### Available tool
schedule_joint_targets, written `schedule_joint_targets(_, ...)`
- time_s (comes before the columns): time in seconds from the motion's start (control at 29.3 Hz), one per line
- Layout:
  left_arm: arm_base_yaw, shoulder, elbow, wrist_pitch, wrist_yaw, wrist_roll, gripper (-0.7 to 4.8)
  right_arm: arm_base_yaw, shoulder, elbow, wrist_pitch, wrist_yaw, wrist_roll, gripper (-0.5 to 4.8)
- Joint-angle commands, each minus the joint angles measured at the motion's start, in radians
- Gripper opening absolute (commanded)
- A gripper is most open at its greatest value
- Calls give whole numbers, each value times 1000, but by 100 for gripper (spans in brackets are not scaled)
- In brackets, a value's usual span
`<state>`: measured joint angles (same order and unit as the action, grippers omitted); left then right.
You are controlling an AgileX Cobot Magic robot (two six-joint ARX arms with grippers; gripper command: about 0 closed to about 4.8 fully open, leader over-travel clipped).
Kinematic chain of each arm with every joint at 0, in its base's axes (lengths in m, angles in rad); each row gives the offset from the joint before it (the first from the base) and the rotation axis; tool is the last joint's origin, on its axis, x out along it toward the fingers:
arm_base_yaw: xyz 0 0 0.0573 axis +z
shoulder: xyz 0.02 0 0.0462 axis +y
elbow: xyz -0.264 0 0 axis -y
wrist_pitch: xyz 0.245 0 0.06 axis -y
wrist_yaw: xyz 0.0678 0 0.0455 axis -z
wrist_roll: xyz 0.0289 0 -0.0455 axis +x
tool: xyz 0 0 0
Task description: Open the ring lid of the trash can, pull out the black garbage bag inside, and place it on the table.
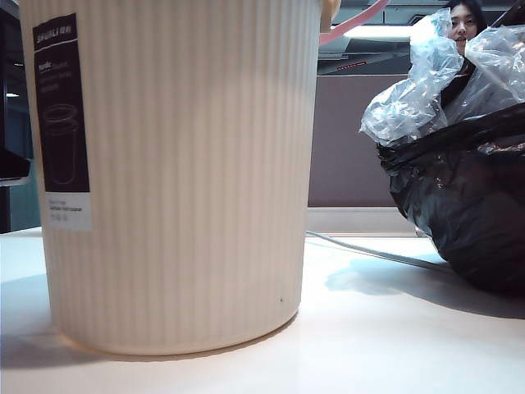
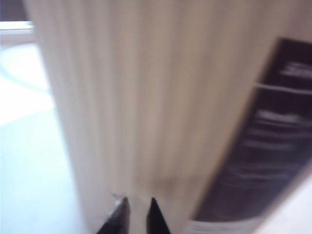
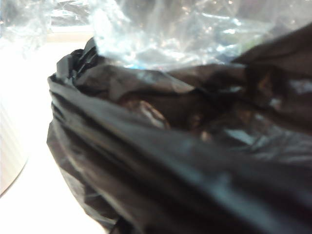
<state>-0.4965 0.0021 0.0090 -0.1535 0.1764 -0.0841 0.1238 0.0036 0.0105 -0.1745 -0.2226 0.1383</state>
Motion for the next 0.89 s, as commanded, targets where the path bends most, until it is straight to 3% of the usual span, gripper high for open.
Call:
schedule_joint_targets(0.03,76,1,0,-10,7,-2,52,-18,0,3,0,0,4,-1)
schedule_joint_targets(0.41,444,1,0,-10,3,-2,52,-146,0,3,0,0,4,-1)
schedule_joint_targets(0.89,448,1,0,-10,3,-2,52,-159,0,3,0,0,3,-1)
